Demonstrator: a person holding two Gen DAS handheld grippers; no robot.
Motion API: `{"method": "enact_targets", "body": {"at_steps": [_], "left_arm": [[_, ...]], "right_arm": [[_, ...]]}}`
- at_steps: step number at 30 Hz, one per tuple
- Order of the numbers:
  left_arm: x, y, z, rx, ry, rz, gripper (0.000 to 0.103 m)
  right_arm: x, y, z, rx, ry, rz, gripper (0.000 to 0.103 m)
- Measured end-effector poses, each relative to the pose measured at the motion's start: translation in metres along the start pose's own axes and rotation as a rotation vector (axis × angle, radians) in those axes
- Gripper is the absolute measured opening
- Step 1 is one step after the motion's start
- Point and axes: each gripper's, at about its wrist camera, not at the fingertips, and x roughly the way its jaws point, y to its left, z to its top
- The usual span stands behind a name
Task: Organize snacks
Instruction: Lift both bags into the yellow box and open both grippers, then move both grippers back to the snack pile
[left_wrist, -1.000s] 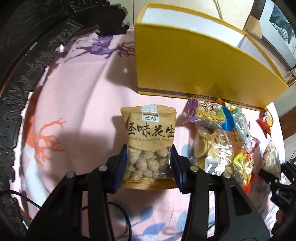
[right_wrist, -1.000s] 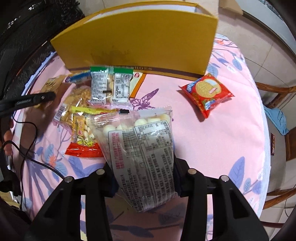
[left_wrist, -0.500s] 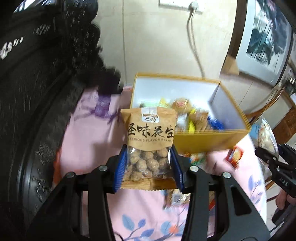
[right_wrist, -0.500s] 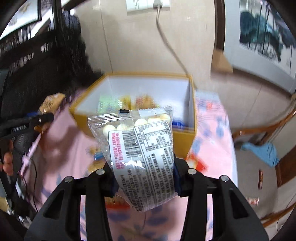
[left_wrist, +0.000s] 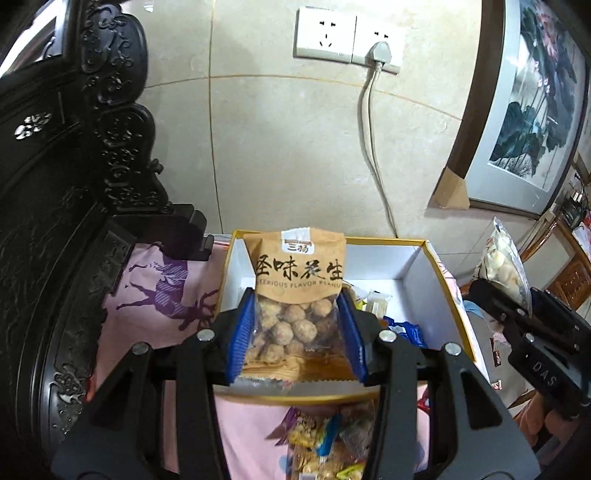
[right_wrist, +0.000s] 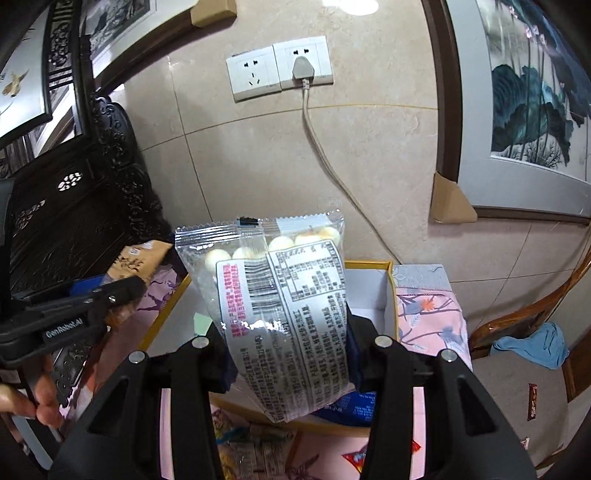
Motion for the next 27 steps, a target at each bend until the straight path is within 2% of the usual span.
{"method": "enact_targets", "body": {"at_steps": [3, 6, 12, 14, 15, 16, 20, 27], "left_arm": [[0.017, -0.005, 0.002, 0.006, 0.022, 0.000, 0.044], [0.026, -0.008, 0.003, 0.017, 0.031, -0.001, 0.039], [0.047, -0.011, 0.003, 0.030, 0.064, 0.009, 0.040], [0.050, -0.008, 0.000, 0.007, 0.084, 0.020, 0.066], [0.049, -0.007, -0.001, -0.007, 0.077, 0.042, 0.079], [0.046, -0.005, -0.002, -0.014, 0.062, 0.058, 0.080], [0.042, -0.004, -0.002, -0.004, 0.057, 0.062, 0.080], [0.029, -0.005, -0.001, -0.007, 0.042, 0.063, 0.080]], "right_arm": [[0.013, -0.001, 0.000, 0.000, 0.019, -0.005, 0.046], [0.023, -0.003, 0.000, 0.007, 0.034, -0.008, 0.046], [0.041, -0.003, -0.002, 0.001, 0.051, 0.001, 0.046], [0.044, -0.002, -0.002, 0.002, 0.052, -0.028, 0.051], [0.044, 0.000, -0.003, -0.002, 0.049, -0.058, 0.066], [0.044, 0.001, -0.004, -0.012, 0.041, -0.088, 0.073], [0.043, 0.007, -0.004, -0.066, 0.047, -0.111, 0.074], [0.025, 0.008, -0.004, -0.050, 0.041, -0.071, 0.074]]}}
